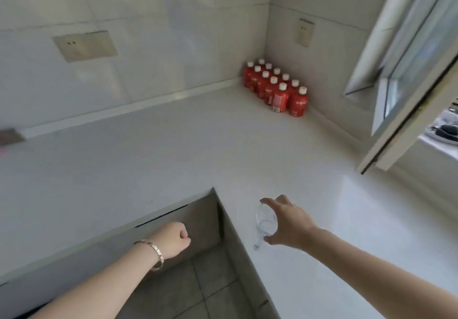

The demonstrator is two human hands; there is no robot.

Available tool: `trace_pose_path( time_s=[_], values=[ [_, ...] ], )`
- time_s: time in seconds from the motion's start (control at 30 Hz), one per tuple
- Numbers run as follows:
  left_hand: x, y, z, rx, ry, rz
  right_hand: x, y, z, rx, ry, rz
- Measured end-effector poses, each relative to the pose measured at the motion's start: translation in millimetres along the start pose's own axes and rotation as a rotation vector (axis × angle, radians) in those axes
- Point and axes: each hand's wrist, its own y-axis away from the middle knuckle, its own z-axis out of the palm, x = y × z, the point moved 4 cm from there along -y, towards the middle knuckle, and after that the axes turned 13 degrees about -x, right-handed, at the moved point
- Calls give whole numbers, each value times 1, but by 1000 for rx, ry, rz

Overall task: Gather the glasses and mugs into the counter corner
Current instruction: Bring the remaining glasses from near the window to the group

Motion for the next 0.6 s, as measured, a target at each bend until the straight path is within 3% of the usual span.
trace_pose_path(
  time_s=[0.33,0.6],
  values=[
    [-299,97,-75,141,154,-234,-305,-85,43,-101,230,-295],
    [-464,142,-115,227,326,-375,-483,-150,74,-160,307,-443]
  ],
)
